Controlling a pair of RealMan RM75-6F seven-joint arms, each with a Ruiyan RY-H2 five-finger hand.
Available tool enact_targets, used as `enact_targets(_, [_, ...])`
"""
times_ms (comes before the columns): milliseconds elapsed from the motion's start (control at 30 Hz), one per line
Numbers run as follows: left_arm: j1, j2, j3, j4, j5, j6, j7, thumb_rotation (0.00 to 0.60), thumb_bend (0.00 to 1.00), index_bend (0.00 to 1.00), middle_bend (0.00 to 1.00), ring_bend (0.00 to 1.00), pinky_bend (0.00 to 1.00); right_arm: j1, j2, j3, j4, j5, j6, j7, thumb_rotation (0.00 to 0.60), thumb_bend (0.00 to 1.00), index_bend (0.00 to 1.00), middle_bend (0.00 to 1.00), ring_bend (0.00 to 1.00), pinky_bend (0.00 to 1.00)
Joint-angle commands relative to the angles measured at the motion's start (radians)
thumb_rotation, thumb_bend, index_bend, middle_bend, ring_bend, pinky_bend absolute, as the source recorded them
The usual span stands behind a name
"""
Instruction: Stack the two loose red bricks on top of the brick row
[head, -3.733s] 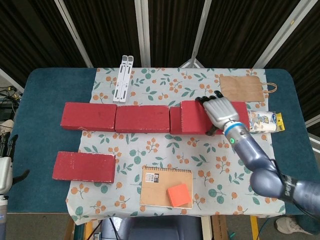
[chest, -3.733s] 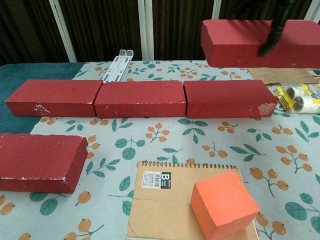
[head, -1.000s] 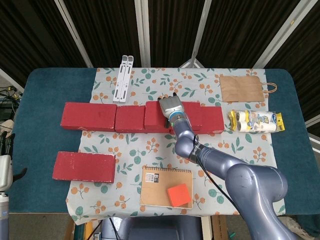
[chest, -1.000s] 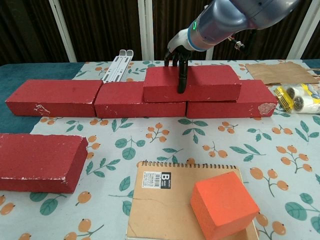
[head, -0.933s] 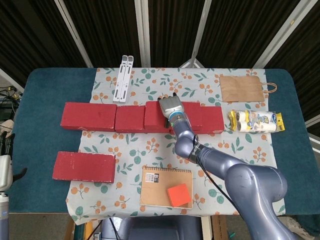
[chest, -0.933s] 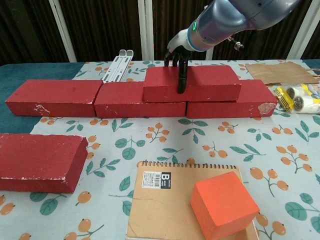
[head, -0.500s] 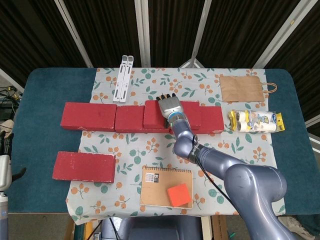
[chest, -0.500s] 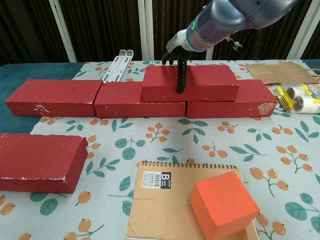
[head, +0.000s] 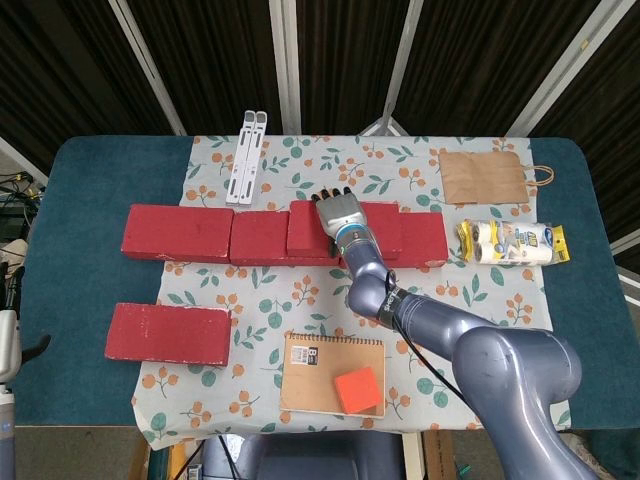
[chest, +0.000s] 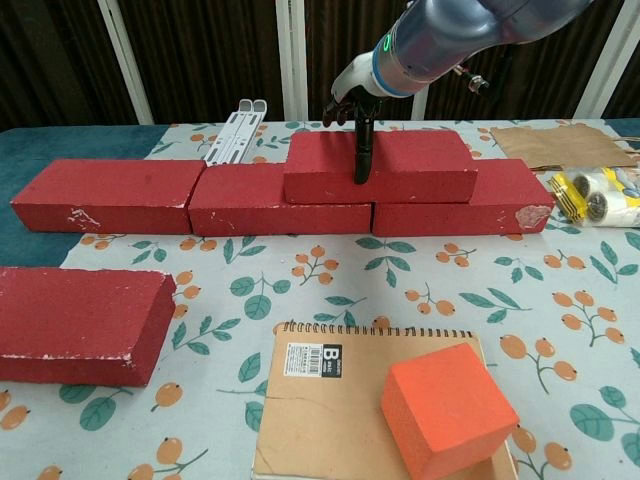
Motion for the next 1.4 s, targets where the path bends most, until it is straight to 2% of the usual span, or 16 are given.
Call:
enact_targets(33, [0.000, 0.001, -0.001, 0.000, -0.001, 0.000, -0.003, 0.600, 0.00, 0.07, 0.00, 0.00, 0.07, 0.007, 0.051, 0.001, -0.066, -0.011, 0.014, 0.008, 0.600, 0.04, 0.00, 0.01, 0.00, 0.00])
enact_targets(133, [0.001, 0.004, -0.001, 0.000, 0.001, 0.003, -0.010, 0.600, 0.00, 0.06, 0.00, 0.00, 0.07, -0.001, 0.145, 0.023, -0.178, -0.047, 0.042, 0.044, 0.600, 0.04, 0.00, 0.01, 0.00, 0.00])
enact_targets(200, [0.002, 0.007, -0.002, 0.002, 0.002, 0.004, -0.018, 0.600, 0.00, 0.06, 0.00, 0.00, 0.07, -0.032, 0.231, 0.051, -0.279, -0.114, 0.079, 0.094, 0.600, 0.04, 0.00, 0.00, 0.00, 0.00])
enact_targets(300, [0.004, 0.011, -0.001, 0.004, 0.008, 0.005, -0.035, 0.600, 0.00, 0.03, 0.00, 0.00, 0.07, -0.140, 0.374, 0.096, -0.446, -0.290, 0.170, 0.214, 0.600, 0.04, 0.00, 0.00, 0.00, 0.00])
enact_targets(400, [0.002, 0.011, 0.005, 0.011, 0.026, 0.002, -0.055, 0.600, 0.00, 0.00, 0.00, 0.00, 0.07, -0.312, 0.513, 0.128, -0.579, -0.491, 0.252, 0.379, 0.600, 0.04, 0.00, 0.00, 0.00, 0.00])
enact_targets(533, [-0.006, 0.003, 0.019, 0.028, 0.075, 0.000, -0.088, 0.600, 0.00, 0.00, 0.00, 0.00, 0.07, -0.536, 0.634, 0.130, -0.648, -0.755, 0.309, 0.577, 0.600, 0.04, 0.00, 0.00, 0.00, 0.00])
enact_targets(700, [-0.030, 0.006, 0.071, 0.052, 0.193, -0.039, -0.191, 0.600, 0.00, 0.00, 0.00, 0.00, 0.07, -0.799, 0.739, 0.098, -0.644, -1.045, 0.360, 0.831, 0.600, 0.04, 0.00, 0.00, 0.00, 0.00])
enact_targets(800, [-0.037, 0.007, 0.084, 0.041, 0.201, -0.064, -0.193, 0.600, 0.00, 0.00, 0.00, 0.00, 0.07, -0.913, 0.761, 0.090, -0.619, -1.197, 0.416, 0.971, 0.600, 0.04, 0.00, 0.00, 0.00, 0.00])
enact_targets(867, [-0.048, 0.011, 0.104, 0.024, 0.216, -0.099, -0.213, 0.600, 0.00, 0.00, 0.00, 0.00, 0.07, -1.017, 0.768, 0.073, -0.594, -1.305, 0.505, 1.077, 0.600, 0.04, 0.00, 0.00, 0.00, 0.00])
enact_targets(1000, [-0.075, 0.036, 0.137, 0.000, 0.250, -0.172, -0.312, 0.600, 0.00, 0.00, 0.00, 0.00, 0.07, -1.145, 0.760, 0.048, -0.580, -1.441, 0.648, 1.183, 0.600, 0.04, 0.00, 0.00, 0.00, 0.00])
enact_targets(1067, [-0.090, 0.042, 0.141, -0.002, 0.257, -0.200, -0.326, 0.600, 0.00, 0.00, 0.00, 0.00, 0.07, -1.211, 0.745, 0.025, -0.579, -1.509, 0.727, 1.203, 0.600, 0.03, 0.00, 0.00, 0.00, 0.00])
enact_targets(1167, [-0.102, 0.037, 0.142, 0.007, 0.261, -0.218, -0.290, 0.600, 0.00, 0.00, 0.00, 0.00, 0.07, -1.268, 0.721, 0.004, -0.578, -1.555, 0.793, 1.198, 0.600, 0.04, 0.00, 0.00, 0.00, 0.00])
enact_targets(1400, [-0.131, 0.050, 0.117, -0.037, 0.168, -0.291, -0.219, 0.600, 0.00, 0.00, 0.00, 0.00, 0.05, -1.407, 0.615, -0.048, -0.570, -1.619, 0.918, 1.157, 0.600, 0.04, 0.00, 0.00, 0.00, 0.00])
